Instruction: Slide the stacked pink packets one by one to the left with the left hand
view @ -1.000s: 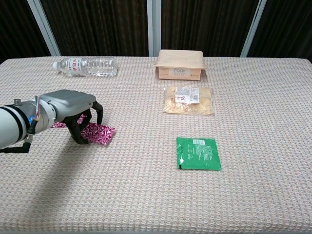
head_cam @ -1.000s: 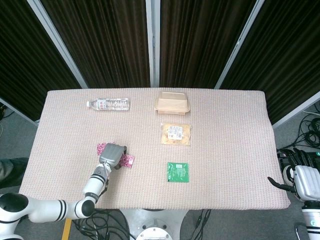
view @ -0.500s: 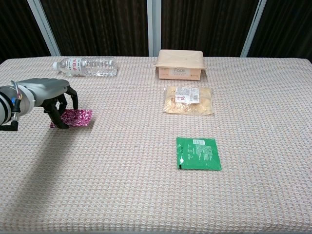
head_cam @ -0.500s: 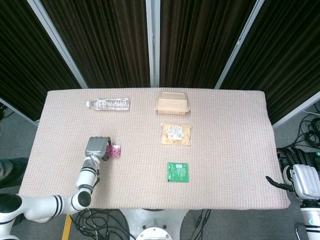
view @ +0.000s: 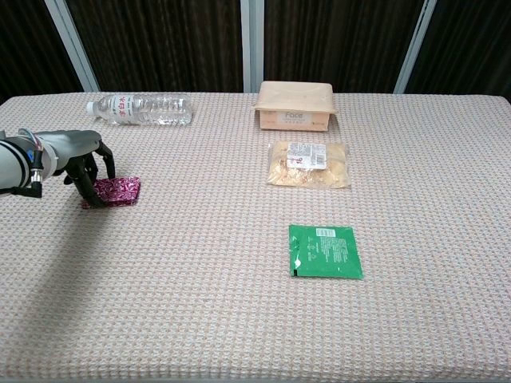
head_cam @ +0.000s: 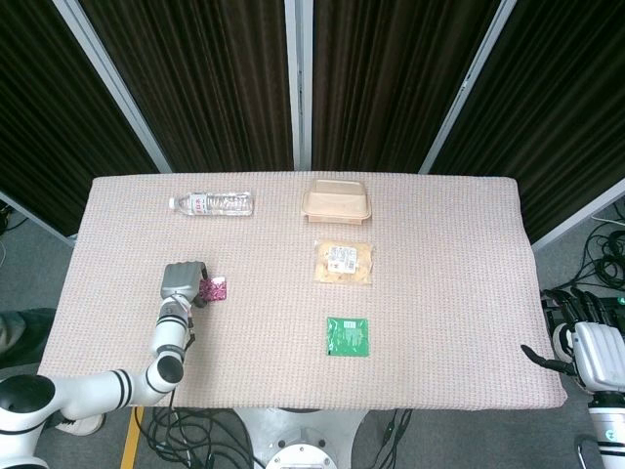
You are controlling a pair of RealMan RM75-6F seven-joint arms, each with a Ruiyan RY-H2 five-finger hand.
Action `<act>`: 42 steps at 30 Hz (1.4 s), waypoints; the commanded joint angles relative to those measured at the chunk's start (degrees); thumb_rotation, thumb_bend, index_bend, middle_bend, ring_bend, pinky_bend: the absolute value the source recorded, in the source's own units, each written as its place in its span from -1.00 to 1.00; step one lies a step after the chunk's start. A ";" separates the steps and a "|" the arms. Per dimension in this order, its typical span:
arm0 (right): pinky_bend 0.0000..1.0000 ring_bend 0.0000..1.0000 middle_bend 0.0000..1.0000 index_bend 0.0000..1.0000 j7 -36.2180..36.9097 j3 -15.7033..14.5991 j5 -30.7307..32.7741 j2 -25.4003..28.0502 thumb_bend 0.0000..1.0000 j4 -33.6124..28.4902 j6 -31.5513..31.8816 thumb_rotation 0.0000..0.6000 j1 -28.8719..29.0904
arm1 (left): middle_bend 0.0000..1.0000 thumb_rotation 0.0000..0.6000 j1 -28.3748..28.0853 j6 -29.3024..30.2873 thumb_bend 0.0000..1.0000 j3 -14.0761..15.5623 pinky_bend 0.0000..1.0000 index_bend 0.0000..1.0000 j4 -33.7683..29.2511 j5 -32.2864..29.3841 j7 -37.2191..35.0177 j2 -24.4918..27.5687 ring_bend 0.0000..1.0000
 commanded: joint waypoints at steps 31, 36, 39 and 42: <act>-0.94 -0.86 -0.68 -0.69 -0.22 -0.10 0.13 -0.01 -0.89 -0.20 0.06 0.55 -0.21 | 0.58 1.00 0.67 -0.69 -0.53 1.31 0.87 -0.21 1.31 2.81 -0.61 -0.37 0.58; -0.94 -0.86 -0.68 -0.69 -0.10 -0.01 0.12 0.22 -0.89 -0.27 0.46 0.55 -0.39 | 0.57 1.00 1.82 0.49 -0.53 0.61 0.86 -0.27 -1.81 5.43 -3.12 2.56 0.57; -0.94 -0.86 -0.68 -0.69 0.15 0.15 0.29 0.50 -0.89 -0.20 0.78 0.54 -0.57 | 0.53 1.00 3.88 3.60 -0.53 0.02 0.84 -0.28 -4.54 9.93 -7.05 5.52 0.51; -0.94 -0.87 -0.68 -0.69 0.81 0.26 0.29 0.60 -0.89 0.13 1.16 0.54 -0.77 | 0.42 1.00 6.95 7.79 -0.53 0.35 0.71 -0.28 -5.86 16.49 -12.15 8.33 0.33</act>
